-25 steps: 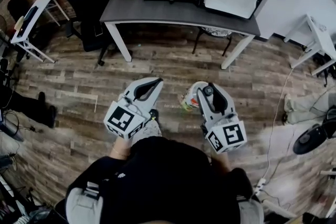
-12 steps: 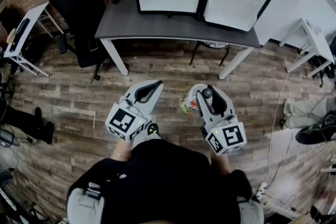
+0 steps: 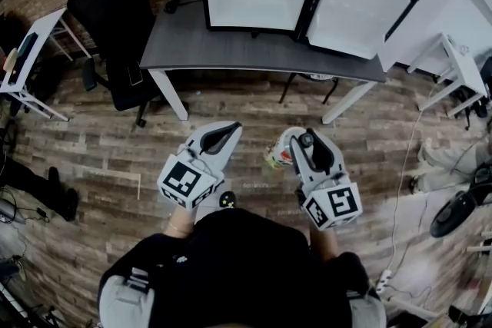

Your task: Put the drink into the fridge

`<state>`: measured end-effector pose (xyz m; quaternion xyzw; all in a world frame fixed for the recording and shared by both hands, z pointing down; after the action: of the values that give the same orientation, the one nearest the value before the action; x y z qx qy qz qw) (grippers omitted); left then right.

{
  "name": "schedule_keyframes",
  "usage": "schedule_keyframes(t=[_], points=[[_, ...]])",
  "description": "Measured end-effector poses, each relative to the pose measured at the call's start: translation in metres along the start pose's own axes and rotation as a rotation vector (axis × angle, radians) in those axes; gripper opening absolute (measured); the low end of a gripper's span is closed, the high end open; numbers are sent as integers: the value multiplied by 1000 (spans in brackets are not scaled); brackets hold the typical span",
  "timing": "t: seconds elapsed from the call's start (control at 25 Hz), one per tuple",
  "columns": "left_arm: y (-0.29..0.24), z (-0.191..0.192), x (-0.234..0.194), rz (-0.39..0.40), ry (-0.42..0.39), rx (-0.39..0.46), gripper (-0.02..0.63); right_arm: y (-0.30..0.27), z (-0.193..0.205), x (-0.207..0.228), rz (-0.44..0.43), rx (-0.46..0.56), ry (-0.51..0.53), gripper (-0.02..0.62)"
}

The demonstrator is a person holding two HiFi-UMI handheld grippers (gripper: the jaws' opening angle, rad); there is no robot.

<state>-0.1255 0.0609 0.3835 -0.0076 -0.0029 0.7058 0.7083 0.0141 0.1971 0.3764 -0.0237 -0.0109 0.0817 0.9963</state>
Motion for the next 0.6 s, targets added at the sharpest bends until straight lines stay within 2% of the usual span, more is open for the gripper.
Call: schedule_keyframes(t=[0.6], points=[[11,4,-86,12,-6,4,-3,-83,-4,-17,23,-1,16,153]])
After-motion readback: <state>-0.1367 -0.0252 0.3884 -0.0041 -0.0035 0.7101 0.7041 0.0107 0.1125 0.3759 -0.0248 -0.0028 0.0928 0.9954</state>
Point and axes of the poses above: the fingertips, and each gripper's own axes: y backward along the fingers, x to its right, z out of its underside, the point moved 5 cm from there along y, backward along the fingers, and after that the axes turned 3 degrees about z, right-handed, at the moved point
